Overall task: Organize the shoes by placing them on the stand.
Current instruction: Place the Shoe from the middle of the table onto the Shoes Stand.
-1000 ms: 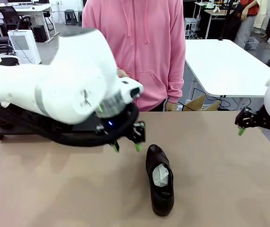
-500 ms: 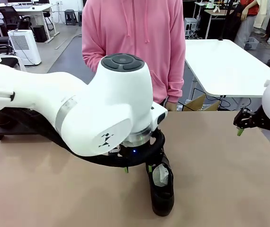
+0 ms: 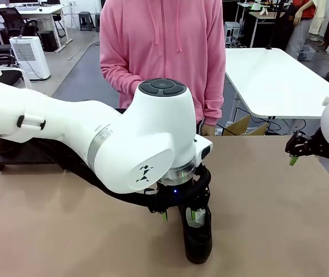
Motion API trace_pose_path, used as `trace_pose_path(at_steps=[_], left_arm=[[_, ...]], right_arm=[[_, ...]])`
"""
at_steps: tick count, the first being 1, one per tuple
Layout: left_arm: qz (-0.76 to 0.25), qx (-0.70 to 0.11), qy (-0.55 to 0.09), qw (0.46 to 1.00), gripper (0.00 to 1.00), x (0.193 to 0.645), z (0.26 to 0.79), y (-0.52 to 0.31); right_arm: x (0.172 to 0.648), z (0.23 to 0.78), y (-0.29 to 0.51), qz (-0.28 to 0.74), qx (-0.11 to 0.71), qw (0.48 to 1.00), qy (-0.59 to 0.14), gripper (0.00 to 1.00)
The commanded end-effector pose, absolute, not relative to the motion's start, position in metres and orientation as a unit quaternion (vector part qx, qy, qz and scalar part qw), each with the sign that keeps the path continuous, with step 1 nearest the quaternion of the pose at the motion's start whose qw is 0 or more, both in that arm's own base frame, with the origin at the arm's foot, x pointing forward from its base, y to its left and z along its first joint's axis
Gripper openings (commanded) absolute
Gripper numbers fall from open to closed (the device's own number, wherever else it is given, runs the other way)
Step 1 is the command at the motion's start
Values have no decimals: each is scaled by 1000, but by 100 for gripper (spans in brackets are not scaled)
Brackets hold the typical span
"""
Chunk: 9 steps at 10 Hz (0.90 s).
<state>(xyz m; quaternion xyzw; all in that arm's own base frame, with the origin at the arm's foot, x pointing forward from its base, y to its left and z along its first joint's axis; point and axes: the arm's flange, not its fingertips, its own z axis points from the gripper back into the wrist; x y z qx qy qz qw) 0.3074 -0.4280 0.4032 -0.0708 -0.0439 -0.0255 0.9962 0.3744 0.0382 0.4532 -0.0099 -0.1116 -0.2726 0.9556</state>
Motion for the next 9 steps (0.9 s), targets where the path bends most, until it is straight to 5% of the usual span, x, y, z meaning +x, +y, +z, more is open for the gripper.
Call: trace_pose_path(at_steps=[1,7,9], left_arm=[[-22,-88,-32,995,69,314,396,-430],[-21,-64,44,997,69,328,364,-439],[-32,-55,47,997,39,328,359,-442]], right_arm=[[375,454,36,-263,-1,958,-115,100],[375,454,36,-263,-1,958,-115,100],[375,454,36,-263,-1,958,-115,100]])
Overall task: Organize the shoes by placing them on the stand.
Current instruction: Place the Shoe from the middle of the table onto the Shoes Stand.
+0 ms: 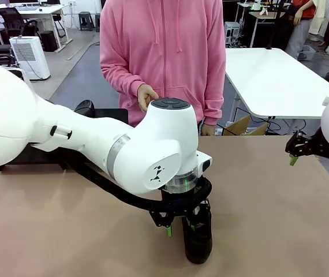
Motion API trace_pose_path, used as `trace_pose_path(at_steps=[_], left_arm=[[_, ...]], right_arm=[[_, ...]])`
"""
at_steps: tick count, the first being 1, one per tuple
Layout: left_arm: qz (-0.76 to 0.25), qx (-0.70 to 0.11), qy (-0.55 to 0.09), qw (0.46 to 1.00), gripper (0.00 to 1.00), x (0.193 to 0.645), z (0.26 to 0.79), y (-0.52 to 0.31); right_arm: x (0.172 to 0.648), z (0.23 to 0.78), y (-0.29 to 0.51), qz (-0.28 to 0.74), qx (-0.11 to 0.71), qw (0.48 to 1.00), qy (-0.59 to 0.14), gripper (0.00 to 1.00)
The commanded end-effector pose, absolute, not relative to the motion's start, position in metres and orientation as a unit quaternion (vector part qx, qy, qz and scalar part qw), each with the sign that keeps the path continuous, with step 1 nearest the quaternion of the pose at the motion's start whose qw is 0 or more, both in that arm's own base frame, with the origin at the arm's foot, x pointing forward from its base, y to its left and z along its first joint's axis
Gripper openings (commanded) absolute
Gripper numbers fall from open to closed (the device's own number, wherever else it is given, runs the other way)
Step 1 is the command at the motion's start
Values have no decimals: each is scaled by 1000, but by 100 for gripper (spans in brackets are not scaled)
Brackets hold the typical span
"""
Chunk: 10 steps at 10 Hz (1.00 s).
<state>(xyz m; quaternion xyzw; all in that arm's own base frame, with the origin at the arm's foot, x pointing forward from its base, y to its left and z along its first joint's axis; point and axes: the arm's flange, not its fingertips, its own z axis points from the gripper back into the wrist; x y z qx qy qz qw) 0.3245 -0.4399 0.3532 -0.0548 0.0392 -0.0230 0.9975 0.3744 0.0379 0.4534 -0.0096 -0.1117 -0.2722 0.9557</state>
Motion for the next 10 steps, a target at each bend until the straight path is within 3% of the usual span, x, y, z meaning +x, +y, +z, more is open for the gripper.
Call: trace_pose_path(at_steps=[1,2,7,10], left_arm=[[-30,-56,49,997,19,329,358,-442],[-29,-55,49,997,0,329,358,-442],[-54,-61,50,995,0,330,358,-446],[-92,-77,1,993,0,318,402,-430]], right_arm=[[375,454,36,-263,-1,958,-115,100],[375,454,36,-263,-1,958,-115,100],[375,454,36,-263,-1,958,-115,100],[375,454,36,-263,-1,958,-115,100]])
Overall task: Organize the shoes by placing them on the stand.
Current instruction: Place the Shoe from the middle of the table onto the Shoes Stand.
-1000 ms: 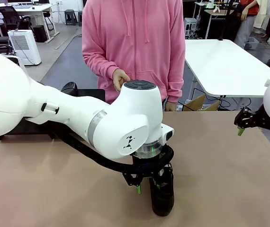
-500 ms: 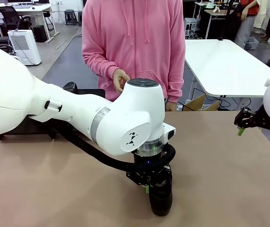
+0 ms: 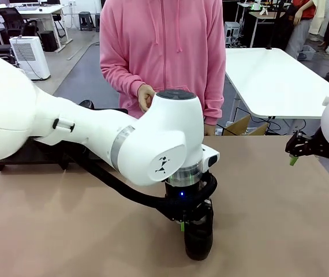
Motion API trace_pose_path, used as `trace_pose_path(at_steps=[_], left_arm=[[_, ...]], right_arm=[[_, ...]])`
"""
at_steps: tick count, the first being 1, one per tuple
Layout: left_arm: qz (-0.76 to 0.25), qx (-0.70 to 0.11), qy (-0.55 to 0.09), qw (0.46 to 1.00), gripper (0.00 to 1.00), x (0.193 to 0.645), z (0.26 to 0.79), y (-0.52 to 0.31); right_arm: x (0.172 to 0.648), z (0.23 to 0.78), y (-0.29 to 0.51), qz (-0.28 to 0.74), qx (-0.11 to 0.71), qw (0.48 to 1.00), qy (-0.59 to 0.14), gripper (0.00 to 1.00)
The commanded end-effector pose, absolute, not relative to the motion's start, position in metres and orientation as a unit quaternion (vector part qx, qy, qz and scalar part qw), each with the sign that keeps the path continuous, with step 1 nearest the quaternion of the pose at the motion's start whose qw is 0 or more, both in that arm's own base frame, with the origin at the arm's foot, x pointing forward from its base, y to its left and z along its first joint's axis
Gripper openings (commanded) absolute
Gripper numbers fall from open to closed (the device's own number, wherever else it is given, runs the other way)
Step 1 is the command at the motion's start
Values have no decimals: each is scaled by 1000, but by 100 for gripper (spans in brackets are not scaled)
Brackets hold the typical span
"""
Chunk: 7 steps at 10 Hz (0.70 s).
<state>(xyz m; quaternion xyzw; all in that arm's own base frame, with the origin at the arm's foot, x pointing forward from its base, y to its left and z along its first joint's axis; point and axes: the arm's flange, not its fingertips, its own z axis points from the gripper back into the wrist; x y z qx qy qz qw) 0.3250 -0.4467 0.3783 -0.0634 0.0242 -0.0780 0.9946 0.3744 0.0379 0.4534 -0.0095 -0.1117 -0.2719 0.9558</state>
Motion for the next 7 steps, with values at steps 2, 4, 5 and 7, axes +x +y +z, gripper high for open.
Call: trace_pose_path(at_steps=[2,4,5,7], left_arm=[[-87,-79,-71,990,0,319,441,-395],[-52,-52,-141,987,0,335,474,-347],[-15,-22,-180,983,0,350,485,-321],[27,10,-236,971,0,389,491,-276]], right_arm=[[375,454,36,-263,-1,958,-115,100],[375,454,36,-263,-1,958,-115,100],[375,454,36,-263,-1,958,-115,100],[375,454,36,-263,-1,958,-115,100]])
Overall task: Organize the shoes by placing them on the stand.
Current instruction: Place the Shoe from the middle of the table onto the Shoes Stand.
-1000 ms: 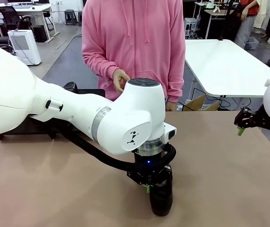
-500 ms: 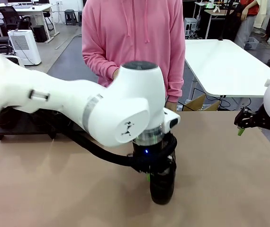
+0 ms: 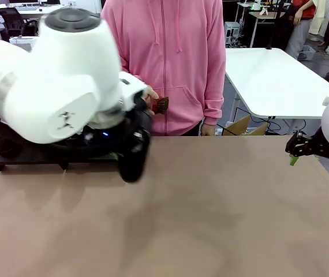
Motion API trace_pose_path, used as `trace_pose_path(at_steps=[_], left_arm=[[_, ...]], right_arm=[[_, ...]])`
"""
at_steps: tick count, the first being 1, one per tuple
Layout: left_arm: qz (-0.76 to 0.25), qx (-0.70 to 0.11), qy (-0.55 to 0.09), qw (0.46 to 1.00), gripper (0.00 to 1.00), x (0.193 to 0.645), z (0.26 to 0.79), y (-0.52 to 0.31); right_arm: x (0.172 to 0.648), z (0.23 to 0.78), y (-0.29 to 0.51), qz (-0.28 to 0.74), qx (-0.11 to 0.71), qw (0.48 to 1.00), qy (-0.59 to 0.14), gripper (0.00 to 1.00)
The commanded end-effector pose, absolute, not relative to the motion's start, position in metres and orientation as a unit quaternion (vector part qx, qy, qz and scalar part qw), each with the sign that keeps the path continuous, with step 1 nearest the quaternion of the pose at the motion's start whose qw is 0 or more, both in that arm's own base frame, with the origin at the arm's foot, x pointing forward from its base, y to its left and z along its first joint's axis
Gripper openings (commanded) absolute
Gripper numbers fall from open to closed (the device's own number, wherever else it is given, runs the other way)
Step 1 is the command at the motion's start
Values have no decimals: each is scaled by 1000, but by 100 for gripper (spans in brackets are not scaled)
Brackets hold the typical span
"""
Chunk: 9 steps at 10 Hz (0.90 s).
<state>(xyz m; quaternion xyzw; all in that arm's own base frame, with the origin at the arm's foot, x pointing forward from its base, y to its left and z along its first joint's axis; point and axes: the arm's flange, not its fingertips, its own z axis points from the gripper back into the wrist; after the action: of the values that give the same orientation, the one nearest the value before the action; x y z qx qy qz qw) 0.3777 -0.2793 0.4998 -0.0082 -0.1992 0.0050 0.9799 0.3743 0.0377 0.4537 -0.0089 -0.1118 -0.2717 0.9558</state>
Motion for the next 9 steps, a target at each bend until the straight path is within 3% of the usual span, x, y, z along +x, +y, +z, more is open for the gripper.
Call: trace_pose_path(at_steps=[1,4,9], left_arm=[[26,7,-252,967,0,409,489,-262],[17,0,-294,956,0,456,485,-240],[68,-20,-288,955,0,497,464,-205]], right_arm=[[375,454,36,-263,-1,958,-115,100],[375,454,36,-263,-1,958,-115,100],[375,454,36,-263,-1,958,-115,100]])
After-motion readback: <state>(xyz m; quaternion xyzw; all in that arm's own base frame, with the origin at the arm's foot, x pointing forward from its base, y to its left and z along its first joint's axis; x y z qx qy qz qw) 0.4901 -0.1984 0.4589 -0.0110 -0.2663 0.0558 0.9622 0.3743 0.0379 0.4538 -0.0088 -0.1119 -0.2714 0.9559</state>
